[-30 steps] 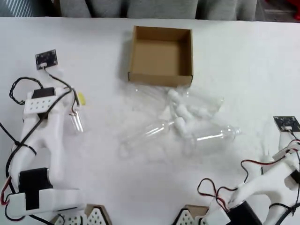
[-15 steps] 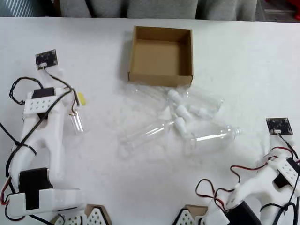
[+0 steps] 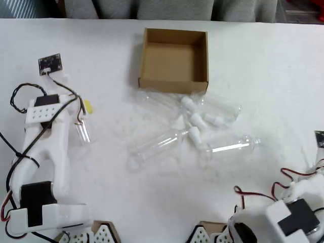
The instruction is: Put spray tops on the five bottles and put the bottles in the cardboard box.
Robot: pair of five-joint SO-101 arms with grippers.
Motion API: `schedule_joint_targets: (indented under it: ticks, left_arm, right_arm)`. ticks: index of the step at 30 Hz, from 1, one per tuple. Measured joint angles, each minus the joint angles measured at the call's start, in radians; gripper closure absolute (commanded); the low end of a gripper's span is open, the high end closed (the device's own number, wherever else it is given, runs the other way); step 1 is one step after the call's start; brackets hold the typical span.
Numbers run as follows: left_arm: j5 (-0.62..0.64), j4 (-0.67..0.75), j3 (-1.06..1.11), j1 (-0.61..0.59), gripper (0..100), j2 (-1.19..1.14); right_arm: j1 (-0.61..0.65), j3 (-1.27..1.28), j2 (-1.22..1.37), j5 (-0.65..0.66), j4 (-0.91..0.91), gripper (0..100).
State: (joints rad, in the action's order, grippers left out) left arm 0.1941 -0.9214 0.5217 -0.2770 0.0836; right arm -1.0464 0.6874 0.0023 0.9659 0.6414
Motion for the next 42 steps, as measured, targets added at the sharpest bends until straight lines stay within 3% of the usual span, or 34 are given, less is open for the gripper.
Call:
schedule_joint_targets:
  ticks: [13,24,30,39,42]
  left_arm:
    - [0.000,0.000,0.000,0.000,98,0.000]
    - [0.000,0.000,0.000,0.000,98,0.000]
    - [0.000,0.000,0.000,0.000,98,0.000]
    - [0.000,0.000,0.000,0.000,98,0.000]
    - [0.000,0.000,0.000,0.000,98,0.000]
  right_arm:
    - [-0.038,-0.514,0.279,0.002,0.222,98.1]
    - [-0.078,-0.784,0.310,-0.058,0.585,95.9]
    - [-0.055,-0.789,0.348,-0.009,0.600,81.0]
    - [0.037,-0.787,0.503,0.023,0.496,81.2]
    - [0.054,-0.789,0.519,0.023,0.480,87.8]
